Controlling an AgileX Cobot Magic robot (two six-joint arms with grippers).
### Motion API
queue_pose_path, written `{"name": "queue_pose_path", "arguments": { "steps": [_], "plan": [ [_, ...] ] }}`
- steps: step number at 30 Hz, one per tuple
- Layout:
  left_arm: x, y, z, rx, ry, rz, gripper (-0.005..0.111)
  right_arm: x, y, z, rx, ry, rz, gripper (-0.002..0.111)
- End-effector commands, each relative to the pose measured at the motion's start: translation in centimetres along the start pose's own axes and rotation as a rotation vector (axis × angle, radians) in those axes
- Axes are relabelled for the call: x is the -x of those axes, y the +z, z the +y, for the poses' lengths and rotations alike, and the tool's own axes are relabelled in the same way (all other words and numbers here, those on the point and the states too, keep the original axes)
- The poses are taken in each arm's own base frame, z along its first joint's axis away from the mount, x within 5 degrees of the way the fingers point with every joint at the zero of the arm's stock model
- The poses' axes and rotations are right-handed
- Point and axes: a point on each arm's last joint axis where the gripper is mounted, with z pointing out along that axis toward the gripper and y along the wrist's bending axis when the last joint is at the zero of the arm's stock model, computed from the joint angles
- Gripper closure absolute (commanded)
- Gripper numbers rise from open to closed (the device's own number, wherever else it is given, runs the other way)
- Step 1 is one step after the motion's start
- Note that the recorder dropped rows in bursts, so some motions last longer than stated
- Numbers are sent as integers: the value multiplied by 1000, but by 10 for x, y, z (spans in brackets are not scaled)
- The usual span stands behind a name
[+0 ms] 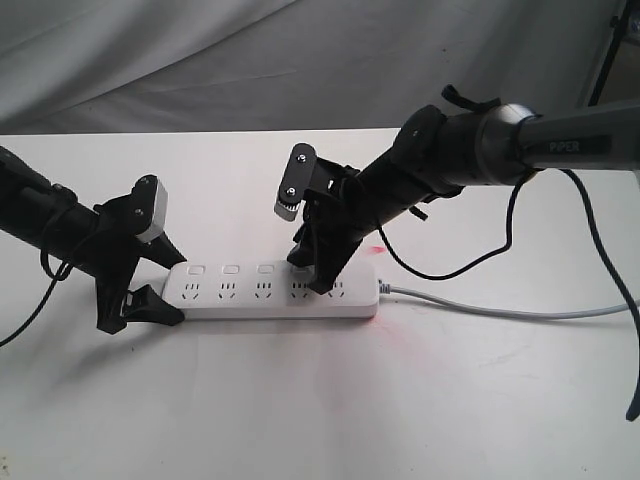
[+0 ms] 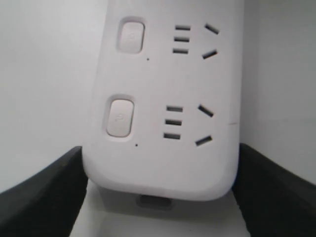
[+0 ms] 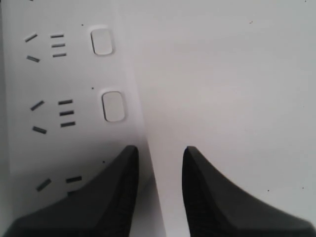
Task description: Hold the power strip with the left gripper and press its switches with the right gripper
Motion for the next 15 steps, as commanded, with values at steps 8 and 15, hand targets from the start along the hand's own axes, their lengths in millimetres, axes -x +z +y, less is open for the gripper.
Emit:
{"name": "queue_pose_path", "arguments": {
  "steps": [8,15],
  "plan": [
    [2,0,1,8,4,-2,42,-20,12,11,51,-48,61,78],
    [2,0,1,8,4,-2,42,-28,20,14,60,-37,78,78]
  ]
}}
